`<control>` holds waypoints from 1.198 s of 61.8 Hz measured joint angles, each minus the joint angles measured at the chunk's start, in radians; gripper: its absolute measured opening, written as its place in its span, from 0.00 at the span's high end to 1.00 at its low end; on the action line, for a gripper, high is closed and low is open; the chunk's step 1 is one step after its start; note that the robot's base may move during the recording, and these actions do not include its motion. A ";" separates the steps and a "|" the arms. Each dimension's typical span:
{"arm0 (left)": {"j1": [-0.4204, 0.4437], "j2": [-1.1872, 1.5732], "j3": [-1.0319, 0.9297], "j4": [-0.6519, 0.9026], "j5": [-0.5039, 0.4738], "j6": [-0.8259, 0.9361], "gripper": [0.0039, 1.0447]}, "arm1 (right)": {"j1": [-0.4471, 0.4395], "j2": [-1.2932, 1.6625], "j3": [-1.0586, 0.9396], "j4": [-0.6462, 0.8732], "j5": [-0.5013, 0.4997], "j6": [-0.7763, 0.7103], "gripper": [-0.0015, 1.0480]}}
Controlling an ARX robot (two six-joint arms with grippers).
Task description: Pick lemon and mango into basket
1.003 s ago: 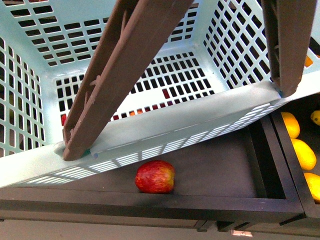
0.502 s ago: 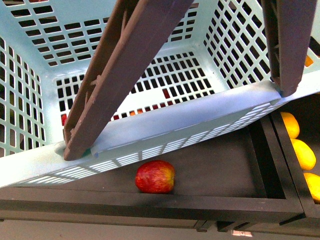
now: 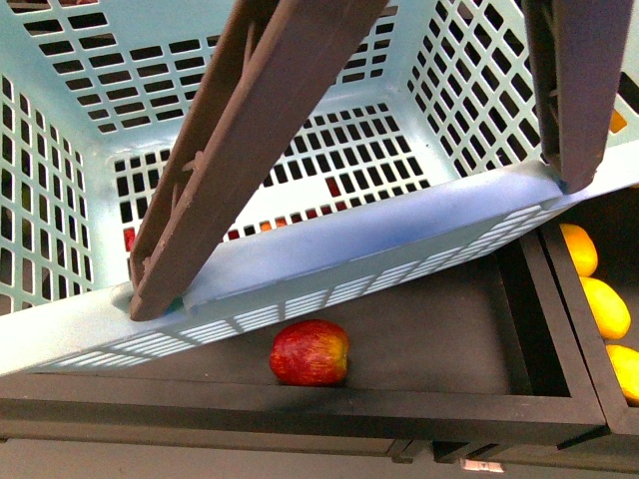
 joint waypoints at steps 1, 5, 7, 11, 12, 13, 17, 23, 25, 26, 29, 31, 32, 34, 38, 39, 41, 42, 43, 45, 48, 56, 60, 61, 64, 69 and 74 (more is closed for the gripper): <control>0.000 0.000 0.000 0.000 0.000 0.000 0.96 | 0.025 0.001 -0.005 0.001 0.010 -0.001 0.54; 0.000 0.000 0.000 0.000 0.000 0.000 0.96 | 0.080 0.008 -0.012 0.003 0.026 -0.001 0.54; 0.000 0.000 0.000 0.000 0.001 0.000 0.96 | 0.109 0.015 -0.015 0.008 0.035 -0.001 0.54; 0.000 0.000 0.000 0.000 0.001 -0.001 0.96 | 0.150 0.027 -0.019 0.015 0.053 -0.003 0.54; 0.000 0.000 0.000 0.000 0.001 0.000 0.96 | 0.164 0.032 -0.021 0.016 0.059 -0.005 0.54; 0.000 0.000 0.000 0.000 0.001 0.000 0.96 | 0.171 0.034 -0.022 0.016 0.065 -0.006 0.54; 0.000 0.000 0.000 0.000 0.000 0.000 0.96 | 0.218 0.052 -0.037 0.023 0.077 -0.008 0.54; 0.000 0.000 0.000 0.000 0.000 0.000 0.96 | 0.251 0.075 -0.049 0.024 0.099 -0.012 0.45; 0.000 0.000 0.000 0.000 0.001 0.000 0.96 | 0.253 0.077 -0.051 0.028 0.107 -0.012 0.37; 0.000 0.000 0.000 0.000 0.001 0.000 0.96 | 0.252 0.077 -0.052 0.030 0.112 -0.012 0.33; 0.000 0.000 0.000 0.000 0.000 0.000 0.96 | 0.246 0.074 -0.052 0.034 0.119 -0.008 0.25; 0.000 0.000 0.000 0.000 0.000 0.000 0.96 | 0.240 0.068 -0.052 0.034 0.120 -0.004 0.20; 0.000 0.000 0.000 0.000 0.000 0.000 0.96 | 0.235 0.061 -0.052 0.033 0.120 -0.003 0.17; 0.000 0.000 0.000 0.000 0.002 0.001 0.96 | 0.220 0.044 -0.052 0.026 0.120 0.000 0.11; 0.000 0.001 0.000 -0.001 0.003 0.001 0.96 | 0.179 -0.006 -0.055 0.003 0.134 0.006 0.08; 0.000 0.001 0.000 -0.001 0.003 0.000 0.96 | 0.172 -0.016 -0.056 -0.001 0.137 0.006 0.08; 0.000 0.001 0.000 -0.001 0.003 0.000 0.96 | 0.148 -0.047 -0.061 -0.014 0.158 0.006 0.09; 0.000 0.001 0.000 -0.001 0.001 0.000 0.96 | 0.140 -0.058 -0.063 -0.020 0.165 0.006 0.09; 0.000 0.001 0.000 -0.001 0.000 0.000 0.96 | 0.122 -0.081 -0.068 -0.034 0.179 0.006 0.09; 0.000 0.001 0.000 -0.001 -0.003 0.001 0.96 | 0.099 -0.120 -0.085 -0.034 0.232 -0.012 0.10; 0.000 0.001 0.000 -0.001 -0.007 0.003 0.96 | 0.068 -0.178 -0.135 0.030 0.349 -0.081 0.16; 0.000 0.001 0.000 -0.001 -0.003 0.003 0.96 | -0.083 -0.390 -0.288 0.037 0.385 -0.281 0.36; 0.000 0.001 0.000 -0.001 -0.003 0.001 0.96 | -0.101 -0.452 -0.338 0.037 0.384 -0.324 0.46; 0.000 0.001 0.000 -0.001 -0.003 0.002 0.96 | -0.101 -0.458 -0.343 0.037 0.381 -0.333 0.47; -0.003 0.001 0.000 -0.001 -0.002 0.005 0.96 | -0.101 -0.481 -0.368 0.040 0.375 -0.355 0.56; -0.003 0.001 0.000 -0.001 0.005 0.003 0.96 | -0.102 -0.502 -0.401 0.041 0.375 -0.372 0.68; -0.002 0.002 0.000 -0.001 0.002 0.000 0.96 | -0.102 -0.534 -0.434 0.041 0.374 -0.379 0.81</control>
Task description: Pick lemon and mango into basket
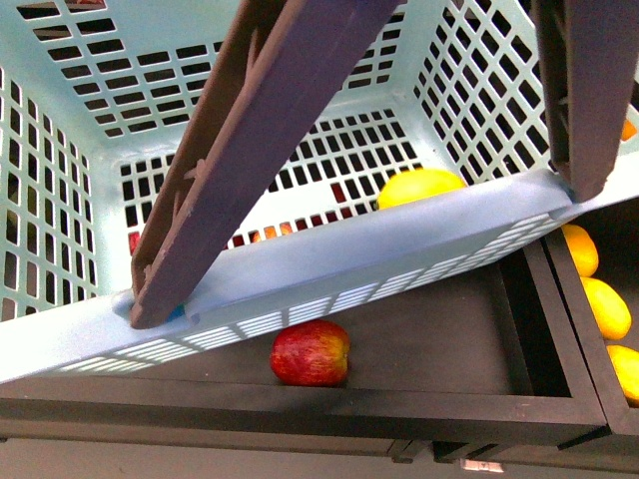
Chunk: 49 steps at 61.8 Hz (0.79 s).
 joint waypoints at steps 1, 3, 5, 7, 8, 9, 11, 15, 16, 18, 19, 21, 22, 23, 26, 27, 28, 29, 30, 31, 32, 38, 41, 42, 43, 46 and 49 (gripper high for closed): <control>0.000 0.000 0.000 0.000 -0.001 0.000 0.96 | 0.000 -0.005 -0.003 0.000 0.000 -0.001 0.83; 0.001 0.000 0.000 0.000 -0.003 0.001 0.96 | 0.000 -0.017 -0.012 0.000 0.000 -0.004 0.88; 0.001 0.000 0.000 0.000 -0.003 0.002 0.96 | 0.000 -0.030 -0.021 0.000 0.000 -0.008 0.93; 0.001 0.000 0.000 0.000 -0.004 0.002 0.96 | 0.000 -0.040 -0.027 -0.001 0.000 -0.010 0.98; 0.001 0.000 0.000 0.000 -0.005 0.002 0.96 | 0.000 -0.048 -0.032 -0.002 0.000 -0.014 0.98; 0.001 0.000 0.000 0.000 -0.005 0.002 0.96 | 0.000 -0.051 -0.034 -0.002 0.000 -0.012 0.98; 0.001 0.000 0.000 0.000 -0.005 0.003 0.96 | 0.000 -0.065 -0.043 -0.008 0.000 -0.015 0.98; 0.001 0.000 0.000 0.000 -0.004 0.002 0.96 | 0.000 -0.089 -0.063 -0.016 0.000 -0.015 0.98; 0.001 0.000 0.000 0.000 -0.004 0.002 0.96 | 0.000 -0.093 -0.065 -0.018 0.000 -0.015 0.98; 0.001 0.000 0.000 0.000 -0.004 0.002 0.96 | 0.000 -0.103 -0.072 -0.023 0.000 -0.015 0.98; 0.001 0.000 0.000 0.000 -0.004 0.002 0.96 | 0.000 -0.111 -0.077 -0.026 0.000 -0.015 0.98; 0.001 0.000 0.000 0.000 -0.004 0.002 0.96 | 0.000 -0.129 -0.086 -0.035 0.000 -0.015 0.98; 0.001 0.000 0.000 0.000 -0.004 0.002 0.96 | 0.000 -0.135 -0.089 -0.039 0.000 -0.015 0.98; 0.001 0.000 0.000 0.000 -0.004 0.002 0.96 | 0.000 -0.142 -0.091 -0.042 0.000 -0.015 0.98; 0.001 0.000 0.000 0.000 -0.003 0.002 0.96 | 0.000 -0.166 -0.100 -0.055 0.000 -0.016 0.97; 0.001 0.000 0.000 0.000 -0.003 0.002 0.96 | 0.000 -0.169 -0.103 -0.056 0.000 -0.017 0.95; 0.001 0.000 0.000 0.000 -0.002 0.002 0.96 | 0.000 -0.173 -0.103 -0.058 0.000 -0.017 0.91; 0.001 0.000 0.000 0.000 -0.002 0.002 0.96 | 0.000 -0.174 -0.103 -0.058 0.000 -0.017 0.86; 0.001 0.000 0.000 0.000 -0.002 0.002 0.96 | 0.000 -0.176 -0.103 -0.058 0.000 -0.017 0.83; 0.001 0.000 0.000 0.000 -0.002 0.002 0.96 | 0.000 -0.176 -0.103 -0.058 0.000 -0.017 0.79; 0.001 0.000 0.000 0.000 -0.001 0.002 0.96 | 0.000 -0.177 -0.103 -0.058 0.000 -0.017 0.76; 0.001 0.000 0.000 0.000 -0.003 0.002 0.96 | 0.000 -0.177 -0.103 -0.058 0.000 -0.017 0.53; 0.001 0.000 0.000 0.000 -0.004 0.003 0.96 | 0.000 -0.177 -0.103 -0.058 0.000 -0.017 0.44; 0.001 0.000 0.000 0.000 -0.004 0.002 0.96 | 0.000 -0.177 -0.103 -0.058 0.000 -0.017 0.43; 0.001 0.000 0.000 0.000 -0.004 0.002 0.96 | 0.000 -0.178 -0.103 -0.058 0.000 -0.017 0.39; 0.000 0.000 0.000 0.000 -0.004 0.002 0.96 | 0.000 -0.179 -0.104 -0.058 0.003 -0.017 0.33; -0.005 0.000 0.002 0.000 0.002 0.002 0.96 | 0.000 -0.179 -0.105 -0.059 0.006 -0.017 0.25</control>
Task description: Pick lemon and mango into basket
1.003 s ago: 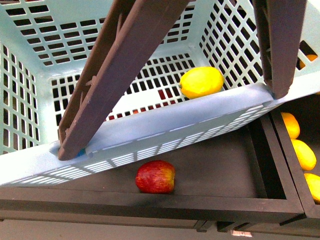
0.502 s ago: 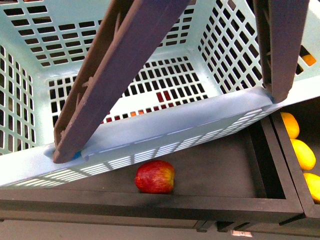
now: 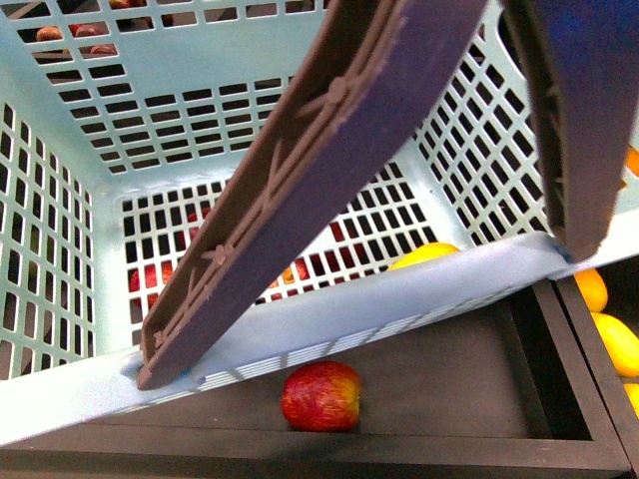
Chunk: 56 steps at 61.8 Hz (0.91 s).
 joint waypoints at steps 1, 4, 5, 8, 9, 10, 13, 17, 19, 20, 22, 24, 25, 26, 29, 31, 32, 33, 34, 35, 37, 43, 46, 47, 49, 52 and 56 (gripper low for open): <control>-0.002 0.000 0.000 0.000 0.001 0.001 0.96 | 0.000 0.000 0.000 0.000 0.001 0.000 0.23; -0.005 0.000 0.000 0.000 0.011 0.002 0.96 | 0.000 0.000 -0.001 0.000 0.001 0.000 0.15; -0.005 0.000 0.000 0.000 0.014 0.001 0.96 | 0.000 -0.001 -0.001 0.000 0.000 0.000 0.13; -0.005 0.000 0.000 0.000 0.021 -0.005 0.96 | 0.000 -0.001 -0.001 0.000 -0.002 0.000 0.07; -0.005 0.000 0.000 0.000 0.022 -0.007 0.96 | 0.000 -0.001 -0.001 0.000 -0.003 0.000 0.07; -0.005 0.000 0.000 0.000 0.022 -0.009 0.96 | 0.000 -0.001 -0.002 0.000 -0.003 0.000 0.07; -0.003 0.001 0.000 0.000 0.013 -0.008 0.96 | 0.000 0.000 -0.002 0.000 -0.003 0.000 0.09; -0.002 0.001 0.002 0.000 0.001 -0.005 0.96 | -0.001 -0.002 -0.002 0.000 -0.003 0.000 0.08; -0.002 0.001 0.004 0.000 0.001 -0.003 0.96 | -0.001 -0.003 -0.002 0.000 -0.003 0.000 0.08; -0.002 0.001 0.004 0.000 0.001 -0.003 0.96 | -0.001 -0.003 -0.002 0.000 -0.003 0.000 0.08; -0.001 0.001 0.004 0.000 0.000 -0.003 0.96 | -0.001 -0.003 -0.003 0.000 -0.003 0.000 0.08; 0.000 0.002 0.004 -0.001 -0.005 -0.003 0.96 | -0.001 -0.002 -0.004 -0.001 -0.003 0.000 0.08; 0.001 0.002 0.004 -0.001 -0.005 -0.003 0.96 | -0.001 -0.002 -0.005 -0.001 -0.003 0.000 0.08; 0.002 0.002 0.004 -0.001 -0.007 -0.002 0.96 | -0.002 -0.002 -0.005 -0.001 -0.003 0.000 0.08; 0.004 0.002 0.004 -0.001 -0.010 0.000 0.96 | -0.002 -0.003 -0.005 -0.001 -0.003 0.000 0.08; 0.005 0.002 0.004 -0.001 -0.010 0.000 0.96 | -0.002 -0.002 -0.005 -0.001 -0.004 0.000 0.08; 0.005 0.002 0.004 -0.001 -0.010 0.002 0.96 | -0.002 -0.002 -0.005 -0.001 -0.004 0.000 0.08; 0.005 0.002 0.004 -0.001 -0.011 0.004 0.96 | -0.002 -0.002 -0.005 -0.001 -0.005 0.000 0.08; 0.005 0.002 0.004 -0.001 -0.010 0.004 0.96 | -0.002 -0.002 -0.006 -0.001 -0.005 0.000 0.08; 0.005 0.003 0.004 -0.001 -0.008 0.003 0.96 | -0.002 -0.002 -0.005 -0.001 -0.004 0.000 0.08; 0.005 0.003 0.004 -0.001 -0.006 0.003 0.96 | -0.002 -0.003 -0.005 -0.001 -0.004 0.000 0.08; 0.005 0.004 0.004 -0.001 -0.002 0.003 0.96 | -0.002 -0.002 -0.007 -0.001 -0.005 0.000 0.08; 0.005 0.005 0.004 -0.001 0.000 0.003 0.96 | -0.002 -0.001 -0.007 -0.001 -0.006 0.000 0.08; 0.005 0.005 0.004 -0.001 0.000 0.003 0.96 | -0.002 -0.001 -0.007 -0.001 -0.005 0.000 0.08; 0.005 0.005 0.005 -0.001 0.001 0.000 0.96 | -0.002 -0.002 -0.007 -0.001 -0.006 0.000 0.08; 0.005 0.005 0.005 -0.001 -0.003 0.001 0.96 | -0.002 -0.002 -0.008 -0.001 -0.006 0.000 0.08; 0.005 0.005 0.005 -0.001 -0.005 0.002 0.96 | -0.002 -0.001 -0.008 -0.001 -0.005 0.000 0.08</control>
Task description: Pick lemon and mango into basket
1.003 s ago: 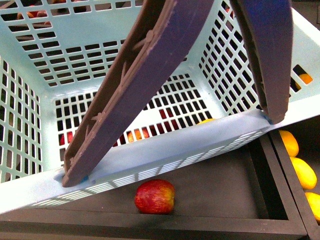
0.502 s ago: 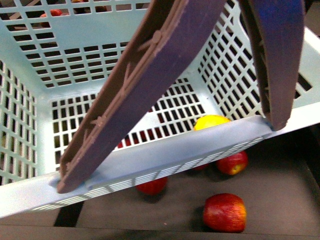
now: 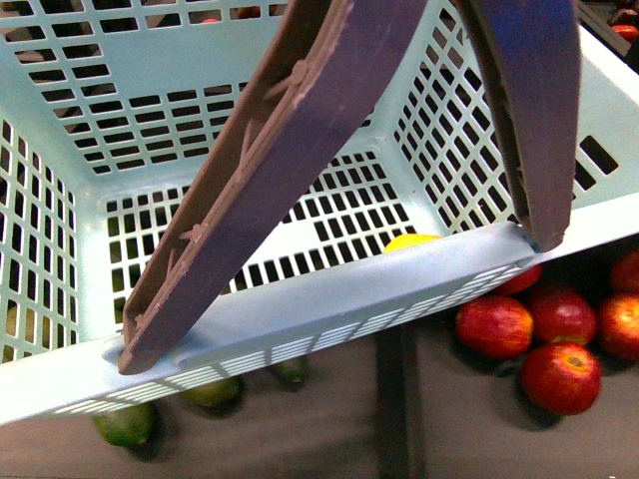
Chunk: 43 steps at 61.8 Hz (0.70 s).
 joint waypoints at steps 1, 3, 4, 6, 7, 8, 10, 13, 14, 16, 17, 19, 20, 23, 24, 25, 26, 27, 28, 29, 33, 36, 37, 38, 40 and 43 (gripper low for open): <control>0.000 0.000 0.000 0.000 -0.002 0.000 0.96 | 0.000 0.000 0.000 0.000 -0.001 0.000 0.08; 0.001 0.000 0.000 0.000 -0.002 0.000 0.96 | 0.000 -0.001 0.000 0.000 -0.001 0.000 0.08; 0.001 0.000 0.000 0.000 -0.001 0.000 0.96 | 0.000 0.000 0.000 0.000 -0.001 0.000 0.08; 0.001 0.000 0.000 0.000 -0.003 0.002 0.96 | 0.000 0.000 -0.001 0.000 -0.002 0.000 0.08; 0.001 0.000 0.000 0.000 -0.002 0.002 0.96 | 0.000 0.000 0.000 0.000 0.000 0.000 0.08; 0.001 0.000 0.000 0.000 -0.002 0.002 0.96 | 0.000 0.000 0.000 0.000 0.000 0.000 0.08; 0.001 0.000 0.000 0.000 -0.002 0.002 0.96 | 0.000 0.000 -0.001 0.000 -0.001 0.000 0.08; 0.001 0.000 0.000 0.000 0.002 0.000 0.96 | 0.000 0.000 0.000 0.000 -0.002 0.000 0.08; 0.001 0.000 0.000 0.000 0.003 -0.001 0.96 | 0.000 0.000 0.000 0.000 -0.001 0.000 0.08; 0.001 0.000 0.000 0.000 0.003 -0.001 0.96 | 0.000 0.000 0.000 0.000 -0.001 0.000 0.08; 0.001 0.000 0.000 0.000 0.003 0.000 0.96 | 0.000 0.000 0.000 0.000 -0.001 0.000 0.08; 0.001 0.000 0.000 0.000 0.001 0.001 0.96 | 0.000 0.000 -0.001 0.000 -0.002 0.000 0.08; 0.001 0.000 0.000 0.000 0.002 0.001 0.96 | 0.000 0.000 0.000 0.000 -0.001 0.000 0.08; 0.001 0.000 0.000 0.000 0.002 0.001 0.96 | 0.000 0.000 0.000 0.000 -0.002 0.000 0.08; 0.001 0.000 0.000 0.000 0.000 0.000 0.96 | 0.000 0.000 -0.001 0.000 -0.001 0.000 0.08; 0.001 0.000 0.000 0.000 0.002 -0.001 0.96 | 0.000 0.000 0.000 0.000 0.000 0.000 0.08; 0.001 0.000 0.000 0.000 0.002 -0.001 0.96 | 0.000 0.000 0.000 0.000 0.000 0.000 0.08; 0.001 0.000 0.000 0.000 0.002 0.000 0.96 | 0.000 0.000 0.000 0.000 -0.001 0.000 0.08; 0.001 0.000 0.000 0.000 0.002 0.000 0.96 | 0.000 0.000 0.000 0.000 -0.002 0.000 0.08; 0.001 0.000 0.000 0.000 0.002 0.002 0.96 | 0.000 0.000 0.000 0.000 -0.001 0.000 0.08; 0.001 0.000 0.000 0.000 0.001 0.000 0.96 | 0.000 0.000 0.000 0.000 -0.001 0.000 0.08; 0.001 0.000 0.000 0.000 0.001 0.000 0.96 | 0.000 0.000 0.000 0.000 -0.001 0.000 0.08; 0.001 0.000 0.000 0.000 0.002 0.000 0.96 | 0.000 0.000 0.000 0.000 -0.001 0.000 0.08; 0.001 0.000 0.000 0.000 0.002 0.000 0.96 | 0.000 0.000 0.000 0.000 0.000 0.000 0.08; 0.001 0.000 0.001 0.000 0.003 0.001 0.96 | 0.000 0.000 0.000 0.000 -0.001 0.000 0.08; 0.001 0.000 0.001 0.000 0.002 0.001 0.96 | 0.000 0.000 0.000 0.000 -0.001 0.000 0.08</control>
